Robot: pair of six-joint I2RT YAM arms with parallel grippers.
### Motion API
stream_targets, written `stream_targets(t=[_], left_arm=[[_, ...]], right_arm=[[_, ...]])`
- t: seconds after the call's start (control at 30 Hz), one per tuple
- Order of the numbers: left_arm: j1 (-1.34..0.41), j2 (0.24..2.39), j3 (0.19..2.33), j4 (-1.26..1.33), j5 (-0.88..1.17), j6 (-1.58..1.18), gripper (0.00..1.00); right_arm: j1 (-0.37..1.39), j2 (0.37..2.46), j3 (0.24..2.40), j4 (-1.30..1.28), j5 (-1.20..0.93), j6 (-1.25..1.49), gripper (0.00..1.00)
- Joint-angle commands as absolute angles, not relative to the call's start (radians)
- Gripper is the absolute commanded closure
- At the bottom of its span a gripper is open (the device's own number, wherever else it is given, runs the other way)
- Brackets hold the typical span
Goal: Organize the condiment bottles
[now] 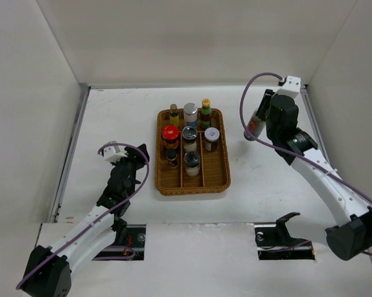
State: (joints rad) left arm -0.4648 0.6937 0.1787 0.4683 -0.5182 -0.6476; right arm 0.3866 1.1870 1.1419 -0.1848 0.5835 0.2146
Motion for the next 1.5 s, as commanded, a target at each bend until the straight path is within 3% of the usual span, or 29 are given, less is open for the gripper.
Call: stream_targets(t=[0.0, 0.43, 1.1, 1.2, 1.33, 1.47], left_arm=[[-0.455, 0.675, 0.175, 0.525, -0.508, -0.657, 0.48], [-0.433, 0.656, 0.173, 0.515, -0.512, -0.657, 0.48], [-0.418, 0.689, 0.176, 0.523, -0.518, -0.658, 0.46], [-0.415, 0.692, 0.181, 0.519, -0.518, -0.658, 0.43], [-0.413, 0.689, 0.176, 0.515, -0.529, -0.658, 0.28], [-0.418, 0.707, 0.187, 0.512, -0.543, -0.658, 0.15]], right_arm=[[0.459, 1.109, 1.23, -0.067, 0.624, 0.198, 0.75], [0.765, 1.092, 1.181, -0.006, 0.601, 0.184, 0.75], [0.841, 1.169, 0.953, 0.124, 0.535, 0.226, 0.72], [0.855, 1.166, 0.911, 0.138, 0.545, 0.224, 0.64], [0.867, 1.151, 0.847, 0.166, 0.552, 0.224, 0.43], [0.875, 1.12, 0.818, 0.187, 0.56, 0.221, 0.3]])
